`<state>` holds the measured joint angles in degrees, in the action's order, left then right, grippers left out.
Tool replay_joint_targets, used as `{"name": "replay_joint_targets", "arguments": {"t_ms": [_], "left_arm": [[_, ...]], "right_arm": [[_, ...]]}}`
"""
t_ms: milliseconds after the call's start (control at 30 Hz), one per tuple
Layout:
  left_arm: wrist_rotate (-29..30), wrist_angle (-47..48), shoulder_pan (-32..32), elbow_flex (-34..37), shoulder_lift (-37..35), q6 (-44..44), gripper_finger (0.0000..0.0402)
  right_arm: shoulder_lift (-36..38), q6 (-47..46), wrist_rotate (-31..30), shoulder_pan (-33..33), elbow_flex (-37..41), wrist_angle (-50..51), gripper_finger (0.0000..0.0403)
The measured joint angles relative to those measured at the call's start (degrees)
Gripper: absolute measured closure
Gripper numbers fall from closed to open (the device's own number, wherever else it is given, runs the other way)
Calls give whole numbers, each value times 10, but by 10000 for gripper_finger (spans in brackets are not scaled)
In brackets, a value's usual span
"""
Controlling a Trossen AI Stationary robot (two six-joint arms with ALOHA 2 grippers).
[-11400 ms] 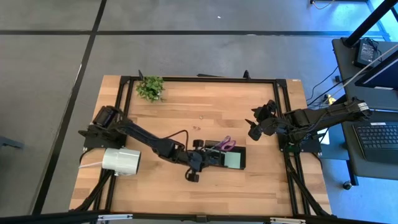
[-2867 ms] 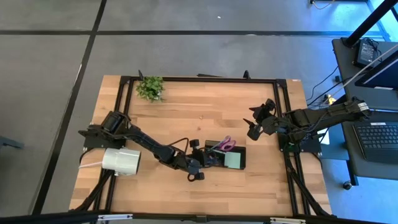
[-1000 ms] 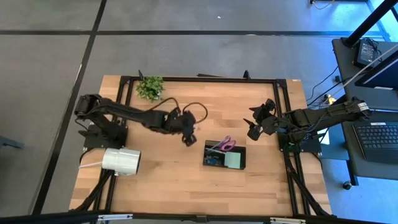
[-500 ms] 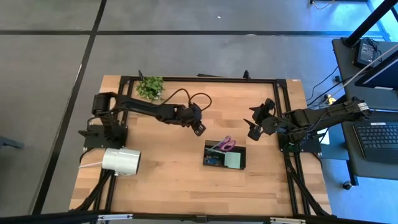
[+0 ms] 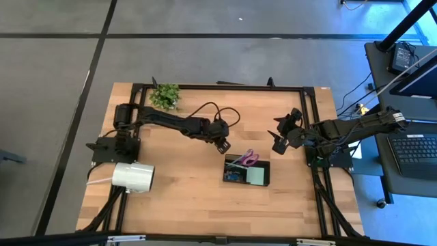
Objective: Pick and place office supplies into organizer
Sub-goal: Put the pink binder clip into the desk organizer
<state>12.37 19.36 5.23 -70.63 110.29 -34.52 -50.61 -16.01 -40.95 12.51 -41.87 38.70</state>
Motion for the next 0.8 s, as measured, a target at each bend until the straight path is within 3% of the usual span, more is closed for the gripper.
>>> {"name": "replay_joint_targets", "arguments": {"t_ms": [167, 800], "left_arm": [[9, 43, -3, -5, 6, 2, 249], [5, 44, -4, -6, 38, 0, 249]], "right_arm": [[0, -2, 0, 0, 0, 0, 134], [0, -2, 0, 0, 0, -1, 134]]}}
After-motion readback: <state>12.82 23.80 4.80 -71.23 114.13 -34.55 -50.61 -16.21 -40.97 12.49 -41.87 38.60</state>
